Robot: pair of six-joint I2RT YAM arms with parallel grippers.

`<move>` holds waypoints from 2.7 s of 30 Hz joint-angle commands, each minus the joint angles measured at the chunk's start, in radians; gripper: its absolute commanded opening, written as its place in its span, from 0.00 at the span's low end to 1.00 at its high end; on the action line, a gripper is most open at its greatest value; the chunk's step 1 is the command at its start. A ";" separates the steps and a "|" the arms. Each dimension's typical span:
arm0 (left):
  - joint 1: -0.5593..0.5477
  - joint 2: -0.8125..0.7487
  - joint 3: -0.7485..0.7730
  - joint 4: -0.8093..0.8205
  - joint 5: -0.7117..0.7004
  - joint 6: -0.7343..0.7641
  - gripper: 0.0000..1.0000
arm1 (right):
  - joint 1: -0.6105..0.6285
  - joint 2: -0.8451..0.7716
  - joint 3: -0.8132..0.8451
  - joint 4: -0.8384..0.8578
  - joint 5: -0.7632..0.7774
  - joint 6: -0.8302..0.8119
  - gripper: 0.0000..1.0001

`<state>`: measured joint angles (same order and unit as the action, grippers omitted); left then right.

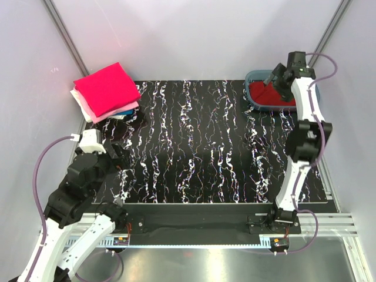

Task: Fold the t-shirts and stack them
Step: Grab the tshirt from the pile, then move the tshirt to the center of the board

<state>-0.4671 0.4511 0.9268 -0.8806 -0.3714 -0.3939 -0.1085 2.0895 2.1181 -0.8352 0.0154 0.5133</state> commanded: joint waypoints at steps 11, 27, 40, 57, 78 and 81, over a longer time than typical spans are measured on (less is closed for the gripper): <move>0.100 -0.025 -0.013 0.077 0.060 0.026 0.99 | -0.014 0.448 0.520 -0.160 0.098 -0.050 0.99; 0.147 -0.052 -0.016 0.077 0.054 0.023 0.99 | -0.016 0.667 0.576 -0.062 0.040 -0.025 0.50; 0.174 -0.063 -0.019 0.077 0.046 0.018 0.99 | -0.014 0.361 0.562 -0.022 0.137 -0.050 0.00; 0.193 -0.058 -0.023 0.078 0.032 0.018 0.99 | 0.201 -0.256 0.442 0.014 -0.273 0.057 0.00; 0.017 0.305 0.046 -0.001 0.019 -0.049 0.87 | 0.104 -0.761 -0.871 0.039 -0.200 0.122 1.00; -0.082 0.379 0.040 0.032 0.114 -0.173 0.87 | 0.180 -0.844 -0.977 0.044 -0.196 0.123 1.00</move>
<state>-0.4644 0.7975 0.9356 -0.8745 -0.3092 -0.4404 0.0132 1.3388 1.1931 -0.8482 -0.1490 0.6266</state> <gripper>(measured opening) 0.874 0.993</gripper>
